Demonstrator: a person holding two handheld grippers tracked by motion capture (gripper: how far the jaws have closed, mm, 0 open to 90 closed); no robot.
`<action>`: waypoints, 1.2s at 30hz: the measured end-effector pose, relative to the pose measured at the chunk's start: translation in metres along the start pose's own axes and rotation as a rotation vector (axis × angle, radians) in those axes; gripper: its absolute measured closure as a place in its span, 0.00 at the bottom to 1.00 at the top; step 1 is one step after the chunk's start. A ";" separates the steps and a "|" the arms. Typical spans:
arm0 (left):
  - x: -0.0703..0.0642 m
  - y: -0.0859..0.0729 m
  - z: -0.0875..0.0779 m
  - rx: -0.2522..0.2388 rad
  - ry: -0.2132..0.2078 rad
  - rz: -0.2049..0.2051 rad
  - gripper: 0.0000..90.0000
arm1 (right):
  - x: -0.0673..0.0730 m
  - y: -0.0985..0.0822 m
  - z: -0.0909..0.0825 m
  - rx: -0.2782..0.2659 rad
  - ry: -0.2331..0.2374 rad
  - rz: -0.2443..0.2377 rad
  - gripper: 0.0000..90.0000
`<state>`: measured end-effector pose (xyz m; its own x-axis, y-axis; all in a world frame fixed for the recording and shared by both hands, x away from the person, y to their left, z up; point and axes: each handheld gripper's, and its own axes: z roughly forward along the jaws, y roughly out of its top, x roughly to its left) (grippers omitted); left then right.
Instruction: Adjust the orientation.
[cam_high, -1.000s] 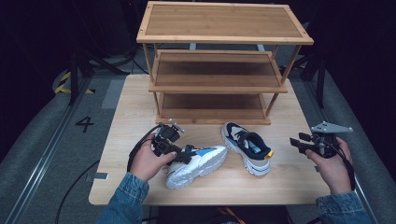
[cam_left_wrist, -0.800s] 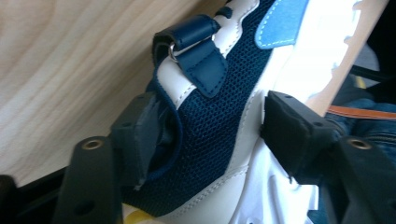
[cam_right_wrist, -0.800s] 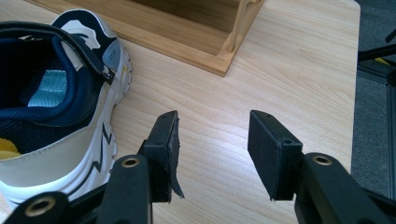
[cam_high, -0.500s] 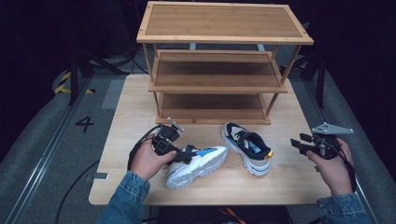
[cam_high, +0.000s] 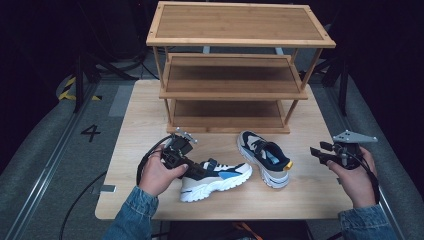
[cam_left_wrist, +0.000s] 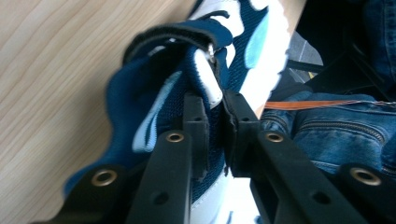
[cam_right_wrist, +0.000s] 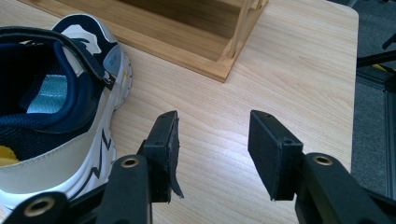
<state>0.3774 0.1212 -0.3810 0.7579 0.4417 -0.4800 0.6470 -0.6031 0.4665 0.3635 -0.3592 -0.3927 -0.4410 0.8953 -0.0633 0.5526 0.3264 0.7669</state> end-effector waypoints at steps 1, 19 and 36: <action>-0.002 0.000 -0.001 -0.005 0.006 0.010 0.92 | 0.000 0.000 0.000 0.001 0.001 -0.003 0.60; 0.023 0.000 -0.028 -0.099 0.305 -0.028 0.92 | 0.002 -0.002 0.003 0.012 0.008 -0.005 0.59; 0.007 0.001 0.014 0.097 0.228 -0.047 0.87 | 0.001 -0.001 0.001 -0.004 0.005 -0.008 0.58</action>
<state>0.3823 0.1144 -0.3938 0.7332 0.6030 -0.3144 0.6796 -0.6340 0.3691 0.3631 -0.3582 -0.3943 -0.4484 0.8914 -0.0661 0.5467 0.3320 0.7687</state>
